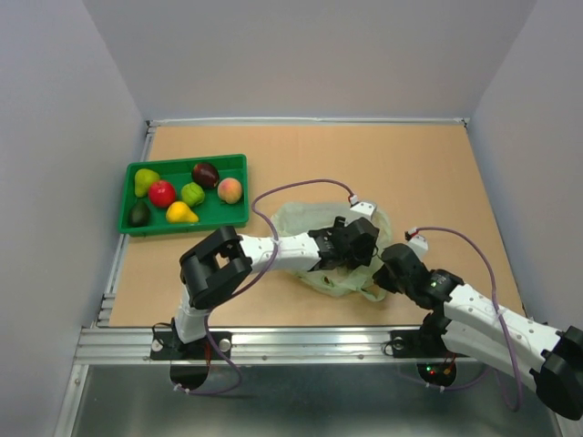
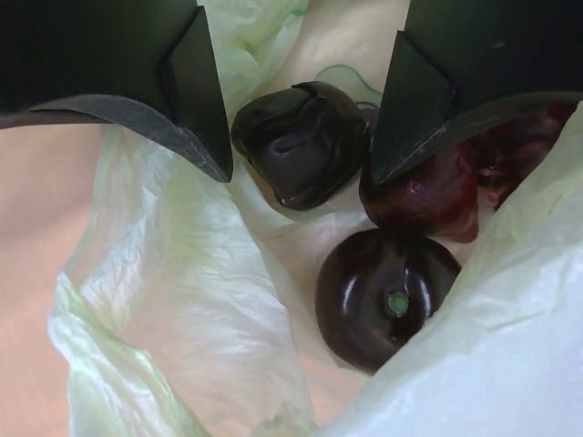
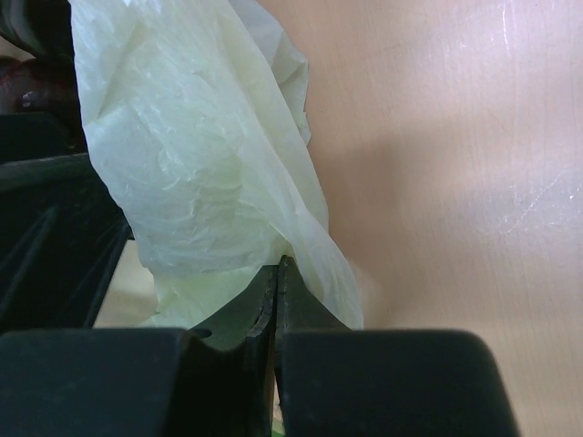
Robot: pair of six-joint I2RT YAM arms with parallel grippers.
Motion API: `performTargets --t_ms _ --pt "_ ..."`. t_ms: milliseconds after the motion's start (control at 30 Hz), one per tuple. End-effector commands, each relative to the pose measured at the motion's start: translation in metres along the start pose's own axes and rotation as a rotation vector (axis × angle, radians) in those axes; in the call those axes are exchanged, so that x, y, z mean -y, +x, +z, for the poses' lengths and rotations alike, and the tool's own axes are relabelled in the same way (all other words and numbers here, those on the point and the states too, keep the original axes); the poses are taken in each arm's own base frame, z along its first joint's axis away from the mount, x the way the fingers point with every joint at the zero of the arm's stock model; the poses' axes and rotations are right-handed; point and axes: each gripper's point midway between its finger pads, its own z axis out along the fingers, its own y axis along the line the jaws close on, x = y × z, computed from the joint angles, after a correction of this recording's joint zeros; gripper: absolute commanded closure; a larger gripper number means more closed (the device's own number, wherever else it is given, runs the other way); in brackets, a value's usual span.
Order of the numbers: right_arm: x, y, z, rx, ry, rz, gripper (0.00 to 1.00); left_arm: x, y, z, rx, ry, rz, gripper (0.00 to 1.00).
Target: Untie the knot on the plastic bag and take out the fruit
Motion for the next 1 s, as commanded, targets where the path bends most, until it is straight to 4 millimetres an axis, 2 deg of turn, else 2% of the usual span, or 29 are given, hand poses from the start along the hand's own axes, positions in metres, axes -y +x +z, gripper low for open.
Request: performTargets --t_ms 0,133,300,400,433,500,533,567,600,667,733,767,800,967 --pt "0.008 -0.003 0.001 0.028 0.031 0.002 0.99 0.008 0.0 0.0 -0.007 0.016 -0.023 0.27" --pt "0.008 -0.003 0.002 0.029 0.036 -0.001 0.99 0.011 0.017 0.001 -0.039 0.026 -0.018 0.27" --pt "0.008 -0.004 0.002 0.028 0.037 -0.003 0.99 -0.004 0.027 0.004 -0.036 -0.03 -0.027 0.29" --pt "0.007 -0.004 0.001 0.03 0.03 -0.003 0.99 -0.021 0.022 0.005 -0.027 -0.064 -0.05 0.39" --pt "0.007 -0.004 0.001 0.032 0.03 -0.001 0.99 -0.024 0.02 0.005 -0.023 -0.069 -0.056 0.53" --pt "0.007 -0.004 0.001 0.034 0.026 -0.001 0.99 -0.032 0.022 0.003 -0.027 -0.08 -0.06 0.65" --pt "0.006 -0.005 0.001 0.038 0.025 0.001 0.99 -0.031 0.016 -0.002 -0.014 -0.07 -0.066 0.76" --pt "0.006 -0.006 0.001 0.04 0.025 0.002 0.99 -0.032 0.014 -0.005 -0.01 -0.066 -0.059 0.8" --pt "0.006 -0.006 0.001 0.042 0.025 0.002 0.99 -0.026 0.007 -0.013 0.002 -0.033 -0.063 0.88" --pt "0.006 -0.007 0.001 0.044 0.028 0.001 0.99 -0.02 0.003 -0.024 0.006 0.006 -0.047 0.89" --pt "0.006 -0.006 0.001 0.042 0.029 0.001 0.99 -0.008 -0.017 -0.044 0.049 0.083 -0.064 0.9" --pt "0.006 -0.007 0.001 0.044 0.028 0.001 0.99 -0.007 -0.019 -0.051 0.057 0.104 -0.049 0.9" --pt "0.006 -0.006 0.001 0.042 0.029 0.001 0.99 0.001 -0.034 -0.068 0.09 0.158 -0.053 0.9" --pt "0.006 -0.008 0.001 0.047 0.032 -0.001 0.99 0.026 -0.073 -0.112 0.164 0.312 0.025 0.9"
